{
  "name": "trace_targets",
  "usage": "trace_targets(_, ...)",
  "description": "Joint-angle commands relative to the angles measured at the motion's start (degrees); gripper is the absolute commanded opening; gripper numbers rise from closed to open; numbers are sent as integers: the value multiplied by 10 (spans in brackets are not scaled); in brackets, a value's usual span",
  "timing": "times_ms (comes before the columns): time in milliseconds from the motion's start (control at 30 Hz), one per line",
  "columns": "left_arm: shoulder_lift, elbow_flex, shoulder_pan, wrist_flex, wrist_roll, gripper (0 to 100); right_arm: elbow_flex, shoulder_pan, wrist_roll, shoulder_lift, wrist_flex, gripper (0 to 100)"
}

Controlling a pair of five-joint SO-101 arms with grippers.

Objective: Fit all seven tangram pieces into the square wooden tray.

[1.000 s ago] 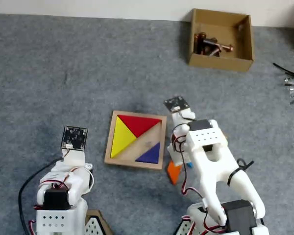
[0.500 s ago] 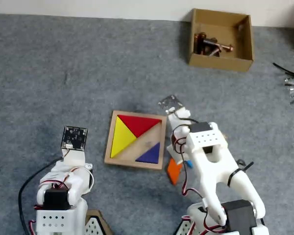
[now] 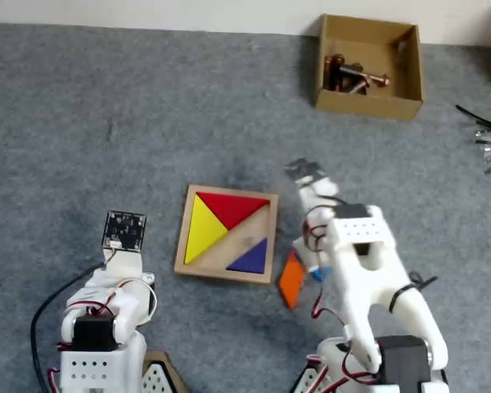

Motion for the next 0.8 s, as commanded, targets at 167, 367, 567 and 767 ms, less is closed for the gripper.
trace_targets(167, -6, 10, 7, 2, 1, 5, -67, 110, 7, -22, -16, 227)
trace_targets(367, -6, 10, 7, 2, 1, 5, -68, 155, 7, -26, -16, 227)
trace_targets(567, -6, 10, 7, 2, 1, 5, -116, 211, 4, -25, -17, 227)
trace_targets(767, -6, 10, 7, 2, 1, 5, -131, 225, 4, -22, -17, 227)
